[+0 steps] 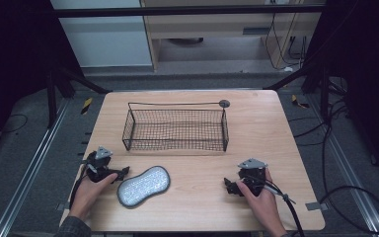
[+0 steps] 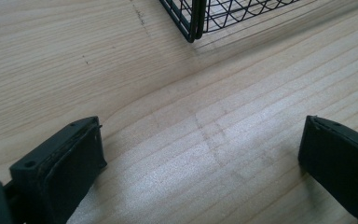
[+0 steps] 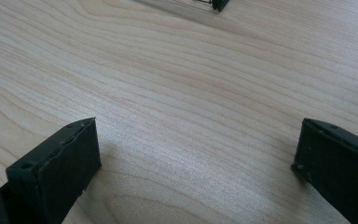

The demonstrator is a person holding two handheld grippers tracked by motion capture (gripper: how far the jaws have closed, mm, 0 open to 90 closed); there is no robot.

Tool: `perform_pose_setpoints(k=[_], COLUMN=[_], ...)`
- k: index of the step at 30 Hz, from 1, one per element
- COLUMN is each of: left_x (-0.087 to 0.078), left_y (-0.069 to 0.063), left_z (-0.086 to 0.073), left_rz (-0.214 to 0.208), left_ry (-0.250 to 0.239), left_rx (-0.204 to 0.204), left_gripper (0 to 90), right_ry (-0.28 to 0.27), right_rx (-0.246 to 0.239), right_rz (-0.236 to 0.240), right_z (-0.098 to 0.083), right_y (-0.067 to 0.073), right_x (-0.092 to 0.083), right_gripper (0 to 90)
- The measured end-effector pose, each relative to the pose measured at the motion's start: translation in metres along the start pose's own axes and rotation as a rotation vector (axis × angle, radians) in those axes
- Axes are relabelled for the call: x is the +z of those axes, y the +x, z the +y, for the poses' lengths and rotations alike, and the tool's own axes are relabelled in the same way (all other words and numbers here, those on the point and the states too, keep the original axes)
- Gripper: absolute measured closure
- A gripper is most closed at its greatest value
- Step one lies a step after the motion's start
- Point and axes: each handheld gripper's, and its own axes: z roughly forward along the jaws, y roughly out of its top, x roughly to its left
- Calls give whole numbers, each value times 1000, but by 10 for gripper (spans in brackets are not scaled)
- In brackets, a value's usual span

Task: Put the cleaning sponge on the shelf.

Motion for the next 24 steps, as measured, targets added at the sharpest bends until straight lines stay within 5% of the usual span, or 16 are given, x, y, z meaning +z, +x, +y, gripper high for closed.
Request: perform_pose_setpoints(k=[6,10,24], left_x=[-6,-17,-20], left_y=[-2,-8,9], left_z=[5,6,-4], left_rz=[-5,-9,2], left_ry=[1,5,-3], left_rx=[10,65,9], left_gripper=[29,33,35], right_ry=[-1,1,-2], right_rx=[2,11,2], right_rz=[-13,-7,-11], right_z=[0,1,0], right_y=[0,1,1], right_x=[1,0,0], right_gripper=[3,4,4])
